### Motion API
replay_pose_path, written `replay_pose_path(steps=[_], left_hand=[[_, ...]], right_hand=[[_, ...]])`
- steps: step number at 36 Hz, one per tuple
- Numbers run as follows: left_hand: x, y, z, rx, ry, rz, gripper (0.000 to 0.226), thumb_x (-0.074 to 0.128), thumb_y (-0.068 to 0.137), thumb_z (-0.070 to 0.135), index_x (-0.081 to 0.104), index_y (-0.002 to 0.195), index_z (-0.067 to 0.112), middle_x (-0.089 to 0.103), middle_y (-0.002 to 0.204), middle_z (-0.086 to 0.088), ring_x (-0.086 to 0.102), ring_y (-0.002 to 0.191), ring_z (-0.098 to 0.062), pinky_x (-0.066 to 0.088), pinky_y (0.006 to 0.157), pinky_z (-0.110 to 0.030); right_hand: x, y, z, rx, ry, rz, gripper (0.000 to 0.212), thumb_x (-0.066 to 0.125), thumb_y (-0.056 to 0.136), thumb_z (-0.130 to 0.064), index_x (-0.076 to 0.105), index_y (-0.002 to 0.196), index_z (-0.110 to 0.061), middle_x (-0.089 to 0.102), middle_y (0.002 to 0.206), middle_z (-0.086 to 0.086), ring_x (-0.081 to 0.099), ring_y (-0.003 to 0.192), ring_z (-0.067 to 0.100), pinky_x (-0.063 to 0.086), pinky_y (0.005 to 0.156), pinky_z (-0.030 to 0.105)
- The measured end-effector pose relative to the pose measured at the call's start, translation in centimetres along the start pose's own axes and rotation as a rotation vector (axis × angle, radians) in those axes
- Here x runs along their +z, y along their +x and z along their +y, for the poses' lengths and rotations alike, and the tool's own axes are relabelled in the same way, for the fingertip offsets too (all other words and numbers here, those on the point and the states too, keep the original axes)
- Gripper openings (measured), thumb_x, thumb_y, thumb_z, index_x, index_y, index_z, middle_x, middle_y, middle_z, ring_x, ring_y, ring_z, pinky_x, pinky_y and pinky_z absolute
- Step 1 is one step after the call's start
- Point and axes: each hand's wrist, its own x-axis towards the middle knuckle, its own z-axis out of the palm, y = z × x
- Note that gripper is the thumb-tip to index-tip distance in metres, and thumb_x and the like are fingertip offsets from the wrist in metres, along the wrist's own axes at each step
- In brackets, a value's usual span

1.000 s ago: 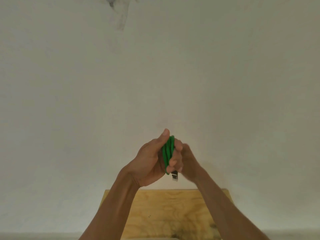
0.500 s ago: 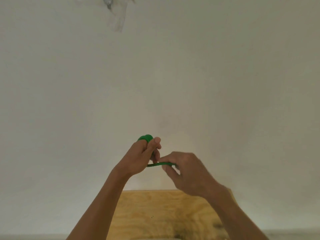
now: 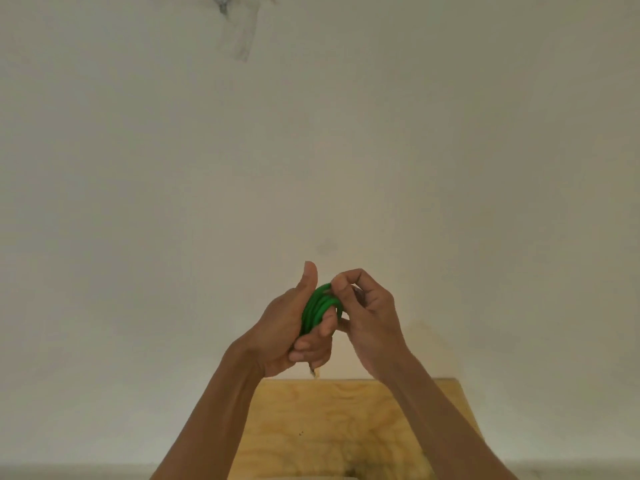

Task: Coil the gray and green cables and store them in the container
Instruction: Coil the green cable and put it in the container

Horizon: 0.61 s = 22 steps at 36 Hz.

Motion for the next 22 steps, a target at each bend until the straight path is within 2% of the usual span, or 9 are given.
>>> replay_pose_path(steps=[2, 4, 6, 9, 12, 16, 18, 19, 22], left_hand=[[-0.2, 0.1, -0.2, -0.006, -0.003, 0.080, 0.080, 0.034, 0.086, 0.079, 0.050, 0.059, 0.006, 0.028, 0.036, -0.003, 0.030, 0.030, -0.017, 0.041, 0.050, -0.031], [0.0, 0.3, -0.3, 0.008, -0.001, 0.180, 0.078, 0.039, 0.086, 0.075, 0.050, 0.058, 0.004, 0.029, 0.037, -0.005, 0.032, 0.030, -0.019, 0.042, 0.051, -0.032], [0.6, 0.7, -0.5, 0.047, 0.021, 0.275, 0.074, 0.044, 0.087, 0.071, 0.050, 0.057, 0.003, 0.031, 0.037, -0.006, 0.033, 0.031, -0.020, 0.042, 0.051, -0.032], [1.5, 1.4, -0.9, 0.108, 0.043, 0.414, 0.072, 0.048, 0.090, 0.065, 0.050, 0.053, 0.003, 0.034, 0.037, -0.008, 0.037, 0.032, -0.022, 0.041, 0.048, -0.031], [2.0, 2.0, -1.2, 0.150, 0.047, 0.548, 0.068, 0.053, 0.089, 0.060, 0.050, 0.050, 0.005, 0.037, 0.036, -0.010, 0.042, 0.031, -0.023, 0.040, 0.043, -0.028], [2.7, 2.5, -1.8, 0.222, 0.076, 0.687, 0.064, 0.063, 0.080, 0.061, 0.051, 0.048, 0.007, 0.041, 0.037, -0.011, 0.044, 0.031, -0.023, 0.040, 0.040, -0.026], [2.8, 2.7, -2.1, 0.251, 0.076, 0.765, 0.062, 0.068, 0.080, 0.057, 0.052, 0.048, 0.006, 0.043, 0.038, -0.012, 0.045, 0.031, -0.024, 0.042, 0.040, -0.027], [2.8, 2.7, -2.1, 0.260, 0.083, 0.803, 0.062, 0.069, 0.080, 0.056, 0.052, 0.049, 0.005, 0.044, 0.038, -0.012, 0.047, 0.032, -0.024, 0.044, 0.041, -0.028], [2.2, 2.8, -2.4, 0.285, 0.186, 0.874, 0.065, 0.068, 0.080, 0.060, 0.056, 0.051, 0.003, 0.049, 0.041, -0.015, 0.052, 0.037, -0.025, 0.050, 0.044, -0.031]], right_hand=[[0.5, 0.0, 0.4, -0.071, -0.092, 0.111, 0.017, 0.063, 0.094, -0.028, 0.065, 0.083, -0.014, 0.064, 0.073, 0.008, 0.061, 0.067, 0.020, 0.057, 0.072, 0.054], [0.9, 0.1, 0.8, -0.106, -0.131, 0.187, 0.019, 0.064, 0.092, -0.030, 0.065, 0.085, -0.013, 0.065, 0.070, 0.005, 0.062, 0.068, 0.021, 0.056, 0.072, 0.055], [1.3, 0.1, 0.8, -0.116, -0.131, 0.234, 0.025, 0.065, 0.090, -0.035, 0.065, 0.086, -0.011, 0.062, 0.061, 0.007, 0.060, 0.060, 0.024, 0.055, 0.062, 0.049], [1.8, 0.2, 0.5, -0.093, -0.084, 0.255, 0.027, 0.062, 0.092, -0.034, 0.062, 0.090, -0.007, 0.057, 0.051, 0.005, 0.054, 0.040, 0.023, 0.047, 0.040, 0.029], [1.9, 0.6, 0.3, -0.080, -0.076, 0.272, 0.022, 0.058, 0.097, -0.025, 0.060, 0.092, -0.003, 0.054, 0.047, 0.003, 0.049, 0.030, 0.016, 0.041, 0.030, 0.024], [2.0, 0.9, 0.8, -0.092, -0.093, 0.260, 0.022, 0.057, 0.098, -0.024, 0.061, 0.089, -0.005, 0.051, 0.049, 0.010, 0.043, 0.030, 0.021, 0.038, 0.033, 0.025], [1.9, 1.1, 0.9, -0.104, -0.115, 0.275, 0.021, 0.058, 0.098, -0.023, 0.062, 0.089, -0.005, 0.055, 0.054, 0.008, 0.047, 0.037, 0.021, 0.042, 0.036, 0.028], [1.8, 1.1, 1.0, -0.117, -0.135, 0.291, 0.019, 0.060, 0.097, -0.023, 0.063, 0.088, -0.006, 0.059, 0.058, 0.006, 0.052, 0.043, 0.020, 0.046, 0.040, 0.030], [1.5, 1.1, 1.3, -0.144, -0.178, 0.323, 0.017, 0.064, 0.094, -0.024, 0.065, 0.088, -0.008, 0.066, 0.071, -0.001, 0.062, 0.063, 0.012, 0.054, 0.059, 0.026]])
